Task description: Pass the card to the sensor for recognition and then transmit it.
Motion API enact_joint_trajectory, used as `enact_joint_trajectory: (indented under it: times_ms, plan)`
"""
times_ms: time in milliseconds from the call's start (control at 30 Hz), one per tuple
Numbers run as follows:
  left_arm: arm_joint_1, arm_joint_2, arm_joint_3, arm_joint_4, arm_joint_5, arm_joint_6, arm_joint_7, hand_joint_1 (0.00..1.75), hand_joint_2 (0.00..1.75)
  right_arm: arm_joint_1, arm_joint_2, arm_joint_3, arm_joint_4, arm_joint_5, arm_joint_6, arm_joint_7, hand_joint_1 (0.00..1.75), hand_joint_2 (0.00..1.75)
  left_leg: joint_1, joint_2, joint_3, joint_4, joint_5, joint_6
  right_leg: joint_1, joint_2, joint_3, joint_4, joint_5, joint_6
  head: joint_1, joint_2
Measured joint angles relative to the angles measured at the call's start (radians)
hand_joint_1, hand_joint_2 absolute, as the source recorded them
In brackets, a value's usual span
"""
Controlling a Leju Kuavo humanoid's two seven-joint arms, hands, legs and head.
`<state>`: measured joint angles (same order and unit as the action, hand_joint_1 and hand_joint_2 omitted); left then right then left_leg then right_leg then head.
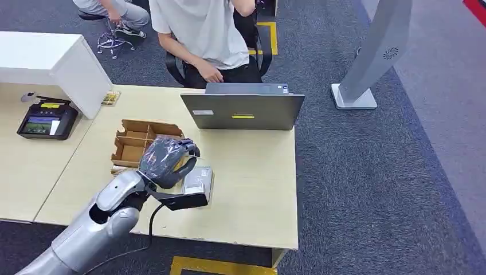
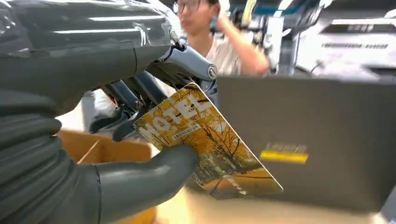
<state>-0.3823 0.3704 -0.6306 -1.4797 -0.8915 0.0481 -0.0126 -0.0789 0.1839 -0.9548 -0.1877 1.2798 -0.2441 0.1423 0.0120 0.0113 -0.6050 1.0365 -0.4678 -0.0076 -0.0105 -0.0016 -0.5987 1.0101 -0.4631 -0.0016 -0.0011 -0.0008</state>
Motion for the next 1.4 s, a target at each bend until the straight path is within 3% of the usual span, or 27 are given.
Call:
enact_joint_trajectory:
  times_ms: [267, 400, 667, 1100, 1167, 1333, 1400]
  plan:
    - [0.035, 0.015, 0.000, 0.000, -0.005, 0.000, 0.003, 1.75, 1.75, 0.000, -0.004, -0.003, 0.000, -0.001, -0.003, 0.002, 0.00, 0.00, 0.000, -0.001, 0.000, 0.000, 0.000, 0.000, 0.000, -0.001, 0.000, 0.000, 0.000, 0.000, 0.000, 0.000]
    - [0.058, 0.013, -0.002, 0.015, -0.037, -0.020, 0.044, 1.75, 1.75, 0.000, -0.004, -0.003, 0.000, 0.001, -0.006, 0.006, 0.00, 0.00, 0.000, 0.000, 0.000, 0.000, 0.000, 0.000, 0.000, 0.000, 0.000, 0.000, 0.000, 0.000, 0.000, 0.000]
    - [0.096, -0.044, -0.002, 0.181, -0.123, -0.010, 0.124, 1.75, 1.75, -0.001, -0.004, -0.005, 0.000, 0.018, -0.005, 0.011, 0.00, 0.00, 0.000, 0.000, 0.000, 0.000, 0.000, 0.000, 0.000, 0.000, 0.000, 0.000, 0.000, 0.000, 0.000, 0.000]
    - [0.060, -0.099, -0.002, 0.376, -0.142, -0.070, 0.148, 1.75, 1.75, -0.001, -0.004, -0.005, 0.000, 0.037, 0.000, 0.021, 0.00, 0.00, 0.000, -0.003, 0.004, -0.001, -0.001, 0.001, 0.000, -0.003, 0.006, 0.000, -0.001, 0.000, 0.000, 0.000]
    - [0.052, -0.102, -0.002, 0.390, -0.130, -0.058, 0.137, 1.75, 1.75, -0.001, -0.004, -0.005, 0.000, 0.037, 0.002, 0.021, 0.00, 0.00, 0.000, -0.003, 0.006, -0.001, -0.001, 0.001, 0.000, -0.003, 0.008, 0.000, -0.001, 0.000, 0.000, 0.000]
    - [0.050, -0.100, 0.012, 0.352, -0.108, 0.110, 0.096, 1.75, 1.75, 0.000, -0.005, -0.005, 0.000, 0.040, 0.008, 0.010, 0.00, 0.00, 0.000, -0.003, 0.007, -0.001, 0.001, 0.000, 0.000, -0.003, 0.008, 0.000, -0.001, -0.001, 0.000, 0.000]
    - [0.047, -0.092, 0.028, 0.311, -0.107, 0.120, 0.092, 1.75, 1.75, -0.001, -0.005, -0.005, 0.000, 0.040, 0.010, 0.008, 0.00, 0.00, 0.000, -0.003, 0.007, -0.001, 0.001, 0.000, 0.000, -0.003, 0.008, 0.000, -0.001, -0.001, 0.000, 0.000]
